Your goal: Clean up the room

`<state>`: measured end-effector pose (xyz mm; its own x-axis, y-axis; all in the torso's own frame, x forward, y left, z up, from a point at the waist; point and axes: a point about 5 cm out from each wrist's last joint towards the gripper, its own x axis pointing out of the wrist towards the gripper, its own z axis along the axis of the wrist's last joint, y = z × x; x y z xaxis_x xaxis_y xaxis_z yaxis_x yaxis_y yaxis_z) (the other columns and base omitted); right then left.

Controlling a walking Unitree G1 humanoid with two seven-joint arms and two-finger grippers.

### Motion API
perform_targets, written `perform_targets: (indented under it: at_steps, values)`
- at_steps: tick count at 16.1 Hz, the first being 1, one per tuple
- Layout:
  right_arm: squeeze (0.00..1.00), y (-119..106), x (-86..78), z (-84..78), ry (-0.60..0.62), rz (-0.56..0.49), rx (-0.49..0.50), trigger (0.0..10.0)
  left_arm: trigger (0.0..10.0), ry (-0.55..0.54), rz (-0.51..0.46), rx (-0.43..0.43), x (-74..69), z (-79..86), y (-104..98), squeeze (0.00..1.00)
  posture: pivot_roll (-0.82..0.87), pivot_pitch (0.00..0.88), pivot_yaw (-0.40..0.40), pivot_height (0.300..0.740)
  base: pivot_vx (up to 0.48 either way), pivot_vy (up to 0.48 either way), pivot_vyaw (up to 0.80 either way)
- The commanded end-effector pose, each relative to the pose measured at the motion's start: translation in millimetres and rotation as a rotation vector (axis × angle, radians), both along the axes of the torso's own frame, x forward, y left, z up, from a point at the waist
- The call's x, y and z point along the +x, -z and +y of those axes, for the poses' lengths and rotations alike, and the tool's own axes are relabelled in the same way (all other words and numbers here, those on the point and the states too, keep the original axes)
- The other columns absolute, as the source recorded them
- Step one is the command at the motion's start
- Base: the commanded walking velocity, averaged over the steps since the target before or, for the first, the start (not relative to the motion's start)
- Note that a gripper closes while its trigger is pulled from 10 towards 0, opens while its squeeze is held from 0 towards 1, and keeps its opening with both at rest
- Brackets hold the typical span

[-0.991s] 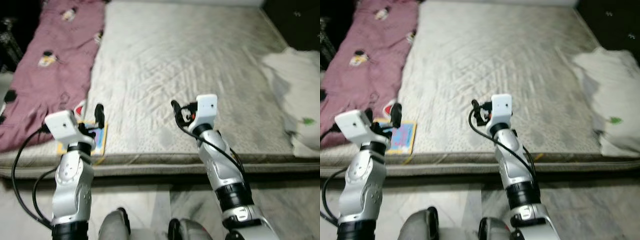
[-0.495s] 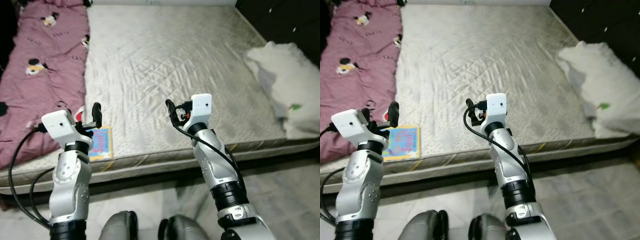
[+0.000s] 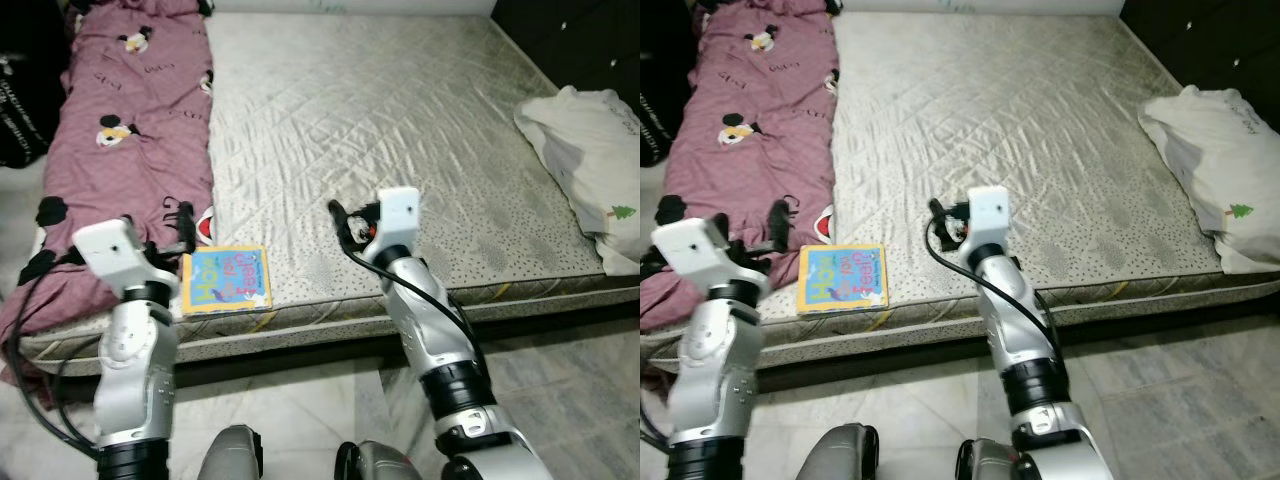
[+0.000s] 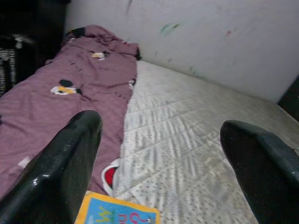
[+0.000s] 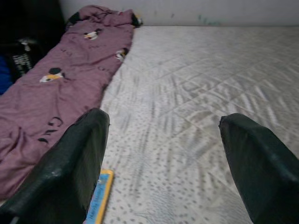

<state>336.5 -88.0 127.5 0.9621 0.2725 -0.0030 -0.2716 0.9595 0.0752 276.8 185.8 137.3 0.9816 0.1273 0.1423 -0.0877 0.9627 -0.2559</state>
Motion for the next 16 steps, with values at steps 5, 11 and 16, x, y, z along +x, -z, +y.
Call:
perform_targets:
  at_steps: [5, 11, 16]
  values:
    - [0.0, 2.6, 0.4, -4.4, 0.011, 0.009, -0.003, 10.0, 10.0, 0.016, -0.011, -0.002, -0.9, -3.4, -0.9, 0.0, 0.08, 0.129, -0.052, 0.74, 0.328, 0.0, 0.0]
    - [0.0, 1.6, 0.1, -3.6, 0.014, 0.002, -0.001, 10.0, 10.0, 0.029, -0.005, -0.003, -1.3, -5.6, 0.0, 0.0, 0.08, 0.136, -0.047, 0.74, 0.34, 0.0, 0.0]
    - [0.0, 1.2, 0.0, -3.4, 0.013, -0.001, -0.003, 10.0, 10.0, 0.012, 0.008, -0.018, -0.6, -5.8, 1.5, 0.0, 0.08, 0.137, -0.049, 0.74, 0.251, 0.0, 0.0]
